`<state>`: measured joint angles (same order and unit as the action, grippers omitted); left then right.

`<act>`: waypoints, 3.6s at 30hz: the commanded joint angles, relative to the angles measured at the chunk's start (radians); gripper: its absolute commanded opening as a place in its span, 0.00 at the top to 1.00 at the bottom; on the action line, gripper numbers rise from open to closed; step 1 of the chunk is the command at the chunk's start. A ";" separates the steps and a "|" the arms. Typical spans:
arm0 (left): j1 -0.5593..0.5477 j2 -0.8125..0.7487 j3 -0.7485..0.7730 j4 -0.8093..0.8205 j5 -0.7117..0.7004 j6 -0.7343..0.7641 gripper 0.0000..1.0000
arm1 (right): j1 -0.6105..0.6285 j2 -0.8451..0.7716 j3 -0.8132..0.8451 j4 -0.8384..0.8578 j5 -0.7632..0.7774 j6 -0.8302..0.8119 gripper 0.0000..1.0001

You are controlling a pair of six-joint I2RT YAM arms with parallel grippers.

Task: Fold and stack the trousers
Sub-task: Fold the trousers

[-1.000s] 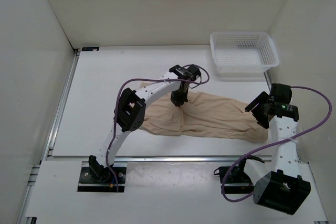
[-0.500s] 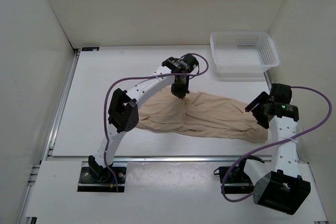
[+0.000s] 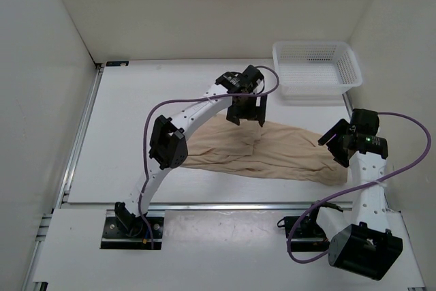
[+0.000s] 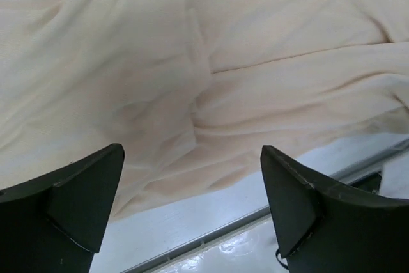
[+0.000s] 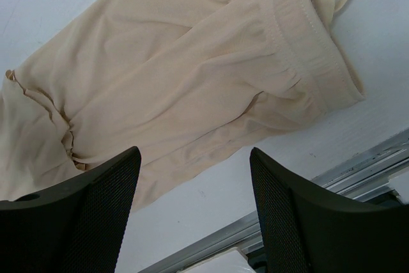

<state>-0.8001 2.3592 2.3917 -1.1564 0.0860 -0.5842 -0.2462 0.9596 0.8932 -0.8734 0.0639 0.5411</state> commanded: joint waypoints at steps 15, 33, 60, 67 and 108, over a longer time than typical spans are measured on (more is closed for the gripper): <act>-0.128 -0.241 -0.319 -0.034 -0.124 0.052 0.90 | 0.005 -0.007 0.000 0.004 -0.013 -0.020 0.26; -0.166 0.018 -0.236 -0.040 -0.276 0.050 0.48 | 0.015 -0.015 0.018 -0.006 -0.013 -0.029 0.26; -0.166 -0.101 -0.247 -0.108 -0.236 0.040 0.82 | 0.015 -0.015 0.018 -0.006 -0.013 -0.029 0.26; -0.166 -0.044 -0.158 -0.108 -0.243 0.040 0.90 | 0.015 -0.015 0.018 -0.006 -0.013 -0.029 0.26; 0.554 -0.482 -0.779 0.116 0.105 0.210 0.08 | 0.024 -0.044 0.009 -0.004 -0.013 -0.029 0.26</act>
<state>-0.2413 1.9083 1.6547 -1.0637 0.1509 -0.4511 -0.2283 0.9306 0.8925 -0.8810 0.0631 0.5339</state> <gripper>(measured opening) 0.905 0.739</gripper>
